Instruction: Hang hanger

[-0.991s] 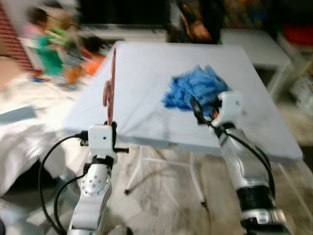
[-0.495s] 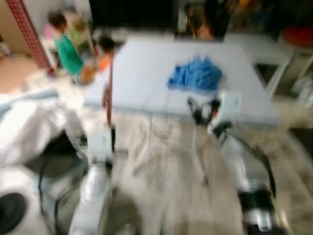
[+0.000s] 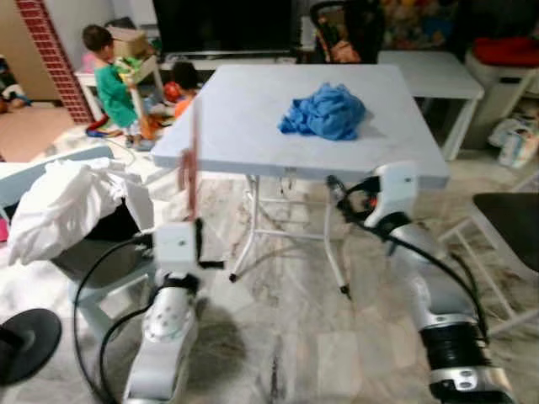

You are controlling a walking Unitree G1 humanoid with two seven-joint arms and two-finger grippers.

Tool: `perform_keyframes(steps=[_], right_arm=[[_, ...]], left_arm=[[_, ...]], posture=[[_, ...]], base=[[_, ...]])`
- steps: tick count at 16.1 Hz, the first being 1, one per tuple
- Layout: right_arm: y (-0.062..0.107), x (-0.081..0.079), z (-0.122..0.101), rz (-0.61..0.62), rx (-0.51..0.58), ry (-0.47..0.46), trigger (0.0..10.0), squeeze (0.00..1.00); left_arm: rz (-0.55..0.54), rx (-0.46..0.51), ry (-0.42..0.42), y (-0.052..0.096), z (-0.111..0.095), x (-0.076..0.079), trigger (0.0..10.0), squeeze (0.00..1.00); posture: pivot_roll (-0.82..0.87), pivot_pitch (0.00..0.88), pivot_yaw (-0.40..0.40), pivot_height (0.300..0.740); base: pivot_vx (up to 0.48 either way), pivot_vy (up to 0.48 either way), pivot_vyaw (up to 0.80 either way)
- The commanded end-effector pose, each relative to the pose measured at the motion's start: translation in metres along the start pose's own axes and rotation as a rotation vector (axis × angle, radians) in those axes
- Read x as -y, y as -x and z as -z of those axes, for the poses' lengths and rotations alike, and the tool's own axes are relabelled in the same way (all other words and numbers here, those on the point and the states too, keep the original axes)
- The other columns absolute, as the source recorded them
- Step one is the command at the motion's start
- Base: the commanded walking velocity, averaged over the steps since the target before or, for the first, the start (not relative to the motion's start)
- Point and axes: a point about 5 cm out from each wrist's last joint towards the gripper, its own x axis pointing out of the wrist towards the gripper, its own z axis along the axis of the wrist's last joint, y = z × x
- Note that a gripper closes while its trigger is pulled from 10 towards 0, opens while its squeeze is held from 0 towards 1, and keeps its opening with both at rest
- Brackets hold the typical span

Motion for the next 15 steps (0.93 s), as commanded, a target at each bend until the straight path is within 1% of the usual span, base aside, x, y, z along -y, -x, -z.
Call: perform_keyframes(steps=[1, 3, 5, 6, 7, 8, 9, 11, 14, 15], right_arm=[[-0.004, -0.008, -0.003, -0.037, 0.001, 0.0, 10.0, 0.0], [-0.003, -0.01, -0.004, -0.068, 0.01, 0.02, 10.0, 0.0], [-0.001, -0.009, -0.006, -0.148, 0.022, 0.092, 10.0, 0.0], [0.0, -0.008, -0.004, -0.236, -0.01, 0.189, 10.0, 0.0], [0.002, -0.005, -0.001, -0.334, -0.042, 0.308, 10.0, 0.0], [0.005, -0.002, 0.001, -0.414, -0.06, 0.394, 10.0, 0.0], [0.01, 0.003, 0.003, -0.525, -0.099, 0.481, 10.0, 0.0], [0.022, 0.016, 0.008, -0.707, -0.199, 0.603, 10.0, 0.0], [0.04, 0.04, 0.016, -0.965, -0.406, 0.744, 10.0, 0.0], [0.042, 0.042, 0.016, -1.009, -0.436, 0.759, 10.0, 0.0]], left_arm=[[-0.006, 0.006, -0.006, -0.001, -0.003, -0.004, 10.0, 0.0], [0.019, -0.03, 0.004, 0.0, 0.002, -0.002, 10.0, 0.0], [0.167, -0.2, 0.011, 0.007, 0.024, 0.006, 10.0, 0.0], [0.278, -0.251, 0.071, 0.013, 0.03, 0.009, 10.0, 0.0], [0.379, -0.326, 0.037, 0.019, 0.038, 0.01, 10.0, 0.0], [0.462, -0.385, 0.011, 0.024, 0.044, 0.01, 10.0, 0.0], [0.557, -0.45, -0.019, 0.031, 0.051, 0.007, 10.0, 0.0], [0.709, -0.488, -0.075, 0.038, 0.05, 0.003, 10.0, 0.0], [0.99, -0.485, -0.161, 0.052, 0.042, 0.005, 10.0, 0.0], [1.054, -0.482, -0.186, 0.056, 0.041, 0.006, 10.0, 0.0]], posture=[[-0.06, 0.0, 0.017, 0.74], [-0.06, 0.0, 0.015, 0.74], [-0.06, 0.0, 0.015, 0.74], [-0.07, 0.0, 0.017, 0.74], [-0.07, 0.0, 0.017, 0.74], [-0.07, 0.0, 0.017, 0.74], [-0.07, 0.0, 0.018, 0.74], [-0.07, 0.0, 0.02, 0.74], [-0.08, 0.0, 0.023, 0.74], [-0.08, 0.0, 0.024, 0.74]], base=[[0.0, 0.0, 0.0], [0.0, 0.0, 0.0], [0.0, 0.0, 0.0], [0.0, 0.0, 0.0], [0.0, 0.0, 0.0], [0.0, 0.0, 0.0], [0.0, 0.0, 0.0], [0.0, 0.0, 0.0], [0.0, 0.0, 0.0], [0.0, 0.0, 0.0]])
